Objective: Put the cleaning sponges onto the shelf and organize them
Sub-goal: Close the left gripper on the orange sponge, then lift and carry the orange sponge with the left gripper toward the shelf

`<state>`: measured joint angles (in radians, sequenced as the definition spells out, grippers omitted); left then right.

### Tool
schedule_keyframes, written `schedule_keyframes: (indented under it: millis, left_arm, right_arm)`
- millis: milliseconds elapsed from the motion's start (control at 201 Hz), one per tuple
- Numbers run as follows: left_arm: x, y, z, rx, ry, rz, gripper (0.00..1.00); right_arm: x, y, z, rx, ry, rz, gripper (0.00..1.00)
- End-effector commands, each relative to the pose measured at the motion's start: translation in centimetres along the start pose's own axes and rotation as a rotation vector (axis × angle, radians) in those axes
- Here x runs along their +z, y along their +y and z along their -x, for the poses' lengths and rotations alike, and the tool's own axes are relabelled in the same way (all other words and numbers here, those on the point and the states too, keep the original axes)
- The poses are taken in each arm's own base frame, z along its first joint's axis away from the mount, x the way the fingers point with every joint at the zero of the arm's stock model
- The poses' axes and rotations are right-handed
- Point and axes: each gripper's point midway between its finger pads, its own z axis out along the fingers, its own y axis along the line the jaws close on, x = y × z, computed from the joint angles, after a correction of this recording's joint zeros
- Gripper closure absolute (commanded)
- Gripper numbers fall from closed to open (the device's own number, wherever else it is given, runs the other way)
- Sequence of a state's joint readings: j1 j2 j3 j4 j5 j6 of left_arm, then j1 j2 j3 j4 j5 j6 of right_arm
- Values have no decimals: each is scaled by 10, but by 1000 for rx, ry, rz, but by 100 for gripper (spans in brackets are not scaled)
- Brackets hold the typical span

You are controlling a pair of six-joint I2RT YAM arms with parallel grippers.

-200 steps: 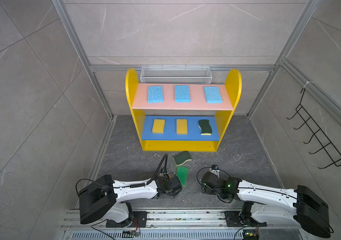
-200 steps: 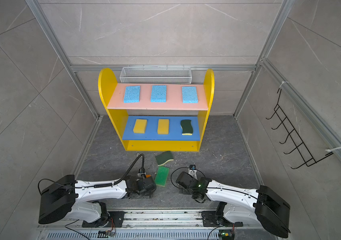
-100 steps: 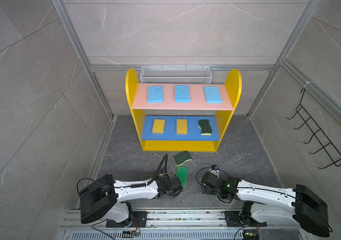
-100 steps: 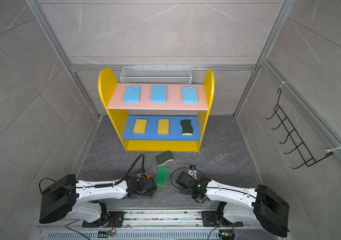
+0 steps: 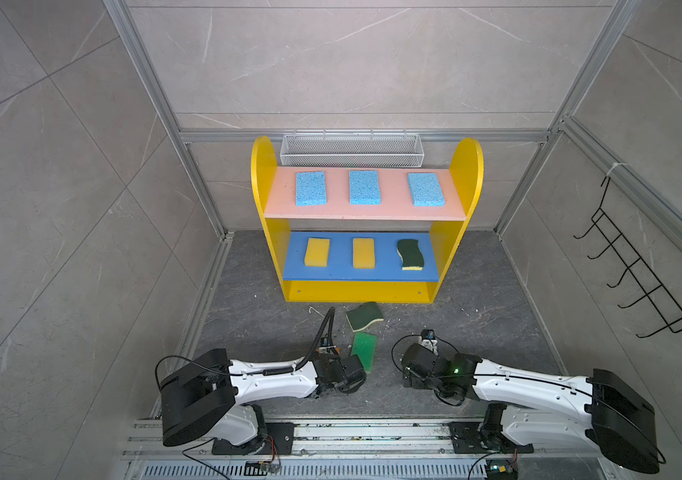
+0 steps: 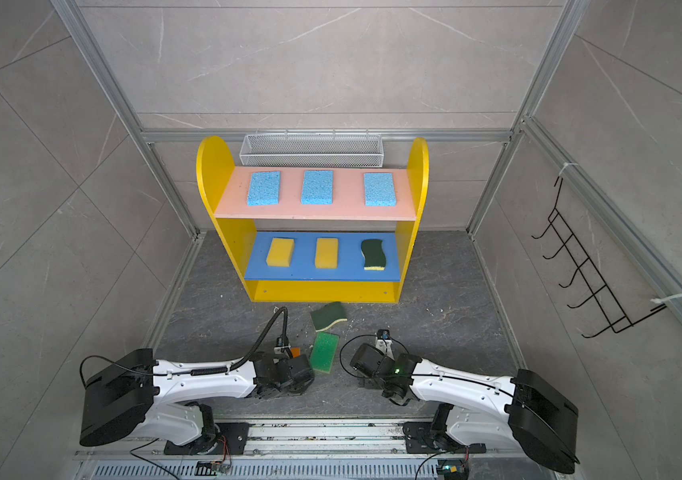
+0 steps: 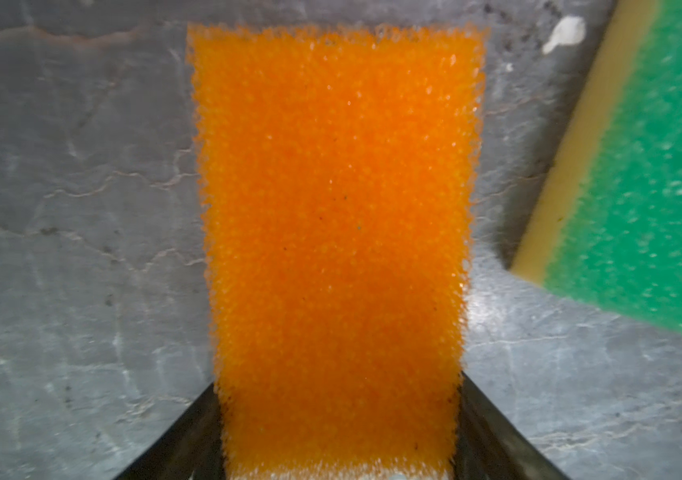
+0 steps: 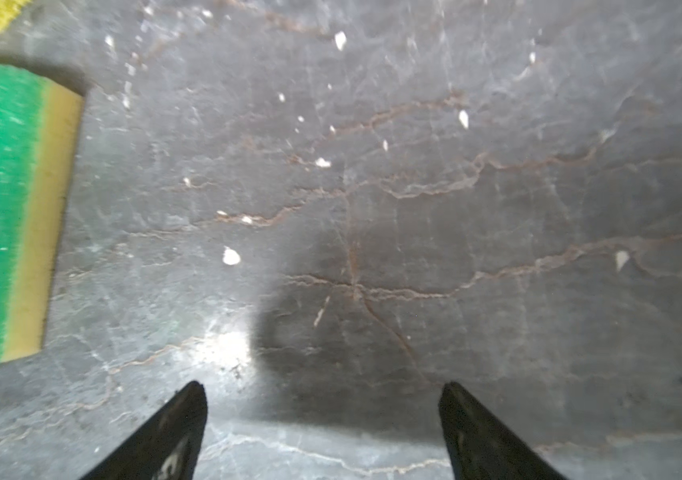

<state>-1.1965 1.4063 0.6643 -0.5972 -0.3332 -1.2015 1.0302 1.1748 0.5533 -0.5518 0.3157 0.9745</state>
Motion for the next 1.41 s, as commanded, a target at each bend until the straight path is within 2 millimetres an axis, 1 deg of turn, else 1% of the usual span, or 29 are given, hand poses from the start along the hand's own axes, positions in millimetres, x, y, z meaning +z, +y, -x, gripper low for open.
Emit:
schedule_keyframes:
  millis: [0,70,164,274,413,453,597,672,797,921,1031,1180,1314,1404]
  left_arm:
    - [-6,15,5,30,-33,40,28]
    - [-11,9,12,72,-50,18,28]
    - [-18,6,22,107,-83,15,29]
    - [-22,16,30,115,-105,41,29]
    - [-26,25,41,103,-137,16,30]
    - [-28,30,46,94,-160,15,30]
    - [-39,34,63,77,-224,-49,30]
    - [-44,40,72,61,-249,-57,30]
    - [-47,47,86,44,-269,-70,30]
    - [-44,51,96,35,-266,-84,29]
    - [-36,58,102,7,-263,-92,30]
    - [-31,52,119,1,-282,-147,30]
    - [-25,49,132,46,-273,-103,30]
    - [-18,41,137,86,-253,-100,30]
  right_arm:
    - [-10,0,12,-54,-42,-31,10]
    - [-12,2,14,-55,-48,-25,10]
    - [-11,6,13,-46,-44,-12,10]
    - [-11,10,12,-49,-39,-3,10]
    - [-14,7,12,-50,-54,-7,10]
    - [-16,6,14,-51,-63,-7,10]
    - [-20,6,19,-57,-85,-9,10]
    - [-21,7,20,-63,-91,-8,10]
    - [-21,10,23,-69,-99,-3,10]
    - [-24,12,26,-81,-112,6,10]
    - [-28,14,31,-92,-134,14,10]
    - [-33,16,37,-114,-160,20,10]
    - [-33,18,40,-132,-165,12,10]
    - [-31,19,40,-142,-161,5,9]
